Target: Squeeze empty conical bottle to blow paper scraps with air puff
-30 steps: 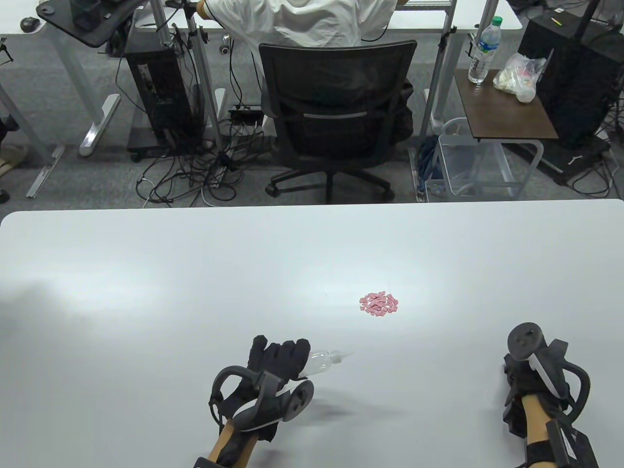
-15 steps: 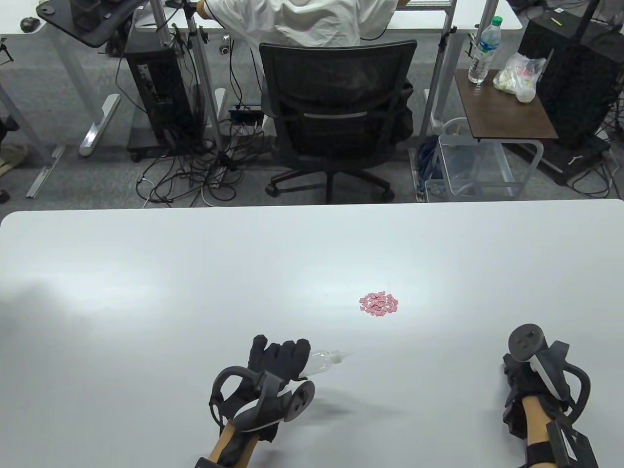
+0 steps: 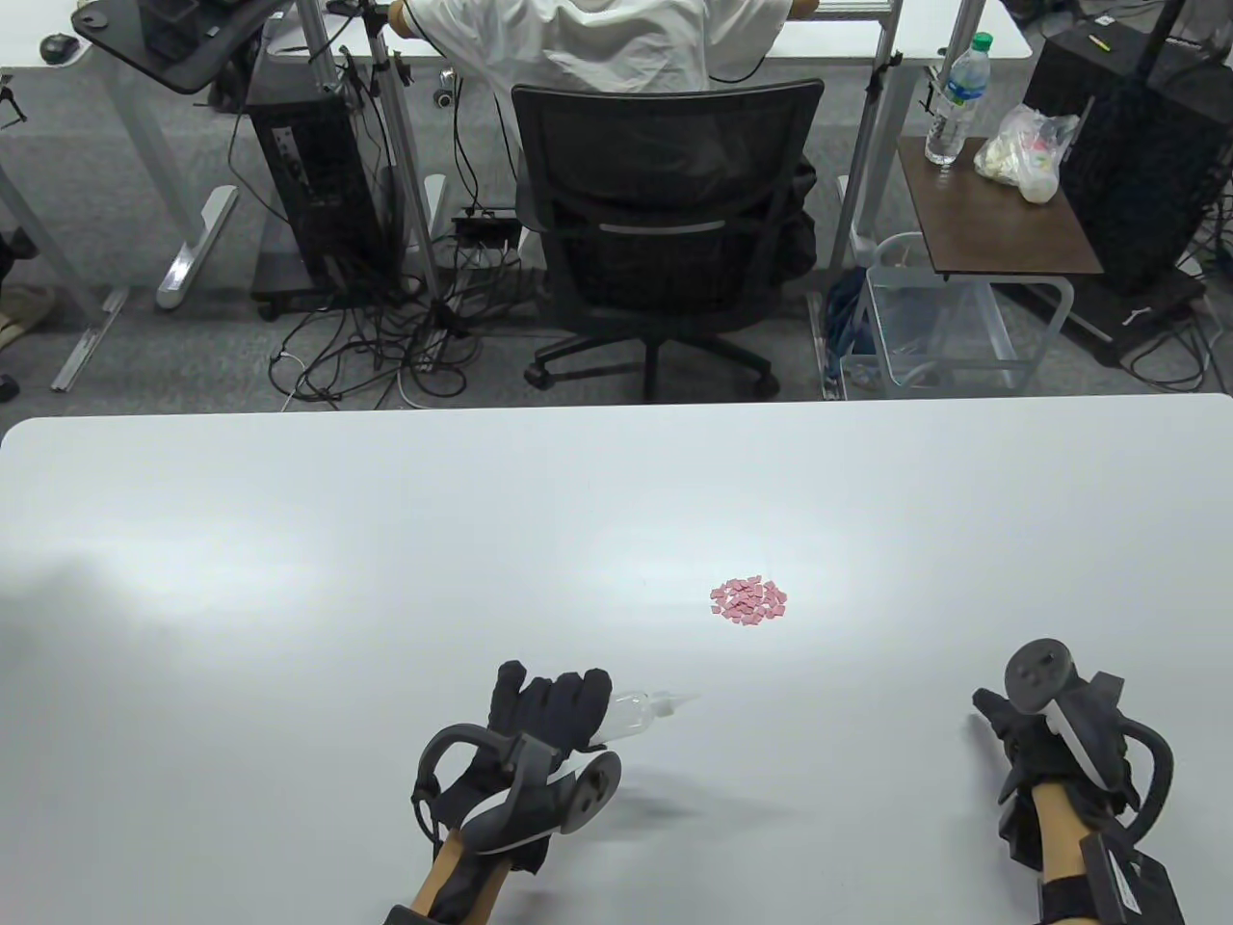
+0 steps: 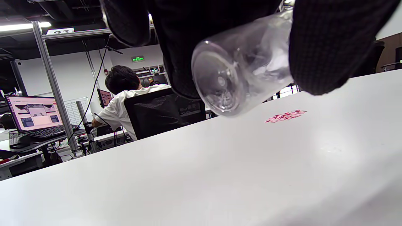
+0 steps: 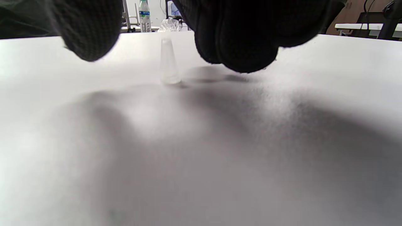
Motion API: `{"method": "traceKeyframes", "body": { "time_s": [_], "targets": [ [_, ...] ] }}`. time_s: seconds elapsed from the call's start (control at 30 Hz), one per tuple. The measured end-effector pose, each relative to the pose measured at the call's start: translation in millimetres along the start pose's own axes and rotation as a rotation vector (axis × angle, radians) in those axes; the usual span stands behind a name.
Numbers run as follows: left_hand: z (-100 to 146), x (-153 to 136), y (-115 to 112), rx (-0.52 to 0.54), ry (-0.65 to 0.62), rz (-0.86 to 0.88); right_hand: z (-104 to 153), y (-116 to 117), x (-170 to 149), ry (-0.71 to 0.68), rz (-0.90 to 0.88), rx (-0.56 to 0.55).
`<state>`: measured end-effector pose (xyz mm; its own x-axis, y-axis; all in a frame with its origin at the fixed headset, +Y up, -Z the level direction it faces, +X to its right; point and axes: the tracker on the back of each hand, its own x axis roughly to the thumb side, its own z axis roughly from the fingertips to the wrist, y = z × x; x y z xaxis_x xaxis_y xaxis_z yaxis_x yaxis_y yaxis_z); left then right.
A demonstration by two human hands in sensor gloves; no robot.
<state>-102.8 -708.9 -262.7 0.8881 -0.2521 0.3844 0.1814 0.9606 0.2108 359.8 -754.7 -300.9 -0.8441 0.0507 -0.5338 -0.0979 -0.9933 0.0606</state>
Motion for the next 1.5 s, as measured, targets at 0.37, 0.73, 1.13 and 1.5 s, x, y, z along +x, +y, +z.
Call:
{"method": "traceKeyframes", "body": {
  "time_s": [0.37,0.73,1.13,1.5],
  "targets": [
    [0.6,-1.2,-1.5,-0.005,0.020,0.010,28.5,-51.0,10.0,-0.093,-0.129,-0.228],
    [-0.8,-1.4,-6.8,-0.048,0.035,0.013,69.6,-52.6,61.8,-0.324,-0.233,-0.314],
    [-16.8,-20.1,-20.8,-0.104,0.124,-0.035,65.0,-29.6,73.9,-0.382,-0.256,-0.250],
    [-92.8,-32.2,-34.1,-0.172,0.059,-0.301,68.8,-33.7,78.2,-0.450,-0.271,-0.271]
  ]
}}
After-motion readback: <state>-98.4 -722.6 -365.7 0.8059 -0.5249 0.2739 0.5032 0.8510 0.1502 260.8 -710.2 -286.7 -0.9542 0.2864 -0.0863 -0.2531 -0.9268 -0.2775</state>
